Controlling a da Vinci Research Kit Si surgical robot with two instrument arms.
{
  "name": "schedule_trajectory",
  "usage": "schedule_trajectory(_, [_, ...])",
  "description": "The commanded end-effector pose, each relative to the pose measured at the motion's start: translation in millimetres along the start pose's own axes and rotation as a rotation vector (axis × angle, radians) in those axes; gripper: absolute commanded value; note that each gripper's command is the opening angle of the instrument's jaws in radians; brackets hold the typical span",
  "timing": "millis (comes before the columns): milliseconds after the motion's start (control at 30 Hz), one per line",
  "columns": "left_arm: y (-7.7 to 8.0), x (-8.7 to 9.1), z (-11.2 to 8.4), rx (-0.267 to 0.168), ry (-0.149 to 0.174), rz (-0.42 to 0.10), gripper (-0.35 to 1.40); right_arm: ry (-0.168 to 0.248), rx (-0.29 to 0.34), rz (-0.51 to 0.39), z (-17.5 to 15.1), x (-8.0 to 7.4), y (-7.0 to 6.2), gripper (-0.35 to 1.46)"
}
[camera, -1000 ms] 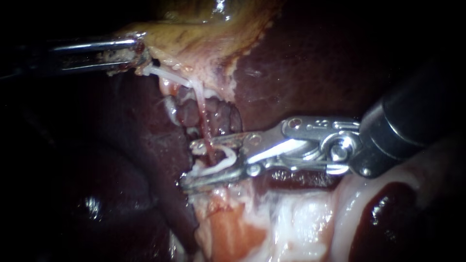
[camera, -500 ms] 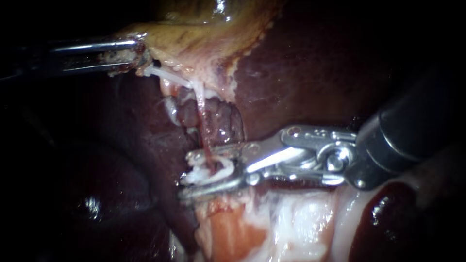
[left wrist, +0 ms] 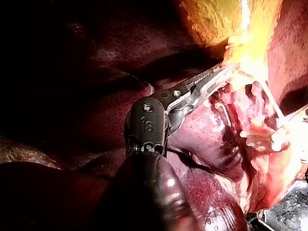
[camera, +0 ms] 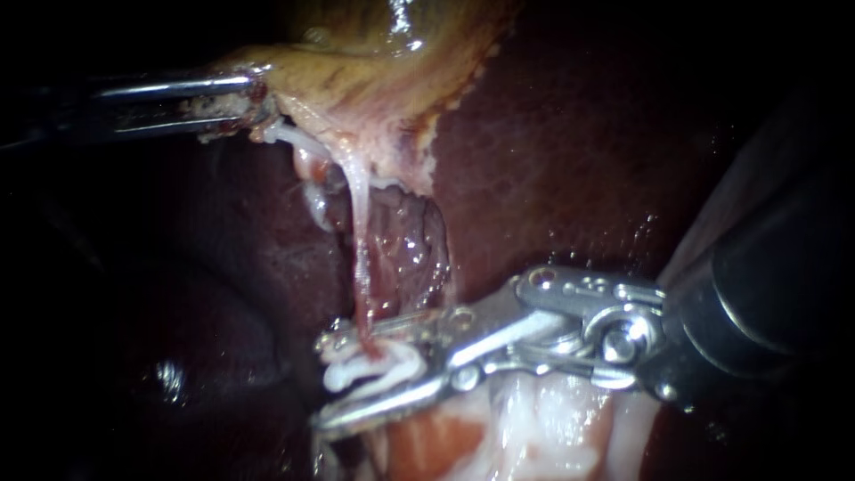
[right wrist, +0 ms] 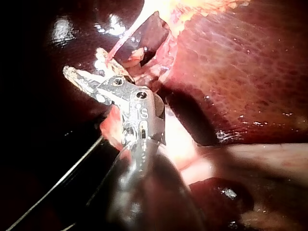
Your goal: Clipping second clip right tube
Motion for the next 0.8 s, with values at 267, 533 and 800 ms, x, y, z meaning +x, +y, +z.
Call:
schedule_trajectory(267, [0.0,0.0,0.0,0.000,0.000,0.000,-0.35,0.007,-0.008,0.002,-0.3,0.1,0.3,0.43])
schedule_trajectory(533, [0.0,0.0,0.0,0.000,0.000,0.000,-0.35,0.009,-0.011,0.032,-1.4,-0.2,1.0,0.18])
schedule_trajectory(800, [0.0,0.0,0.0,0.000,0.000,0.000,-0.35,0.008,-0.009,0.043,-1.9,-0.5,1.0,-0.35])
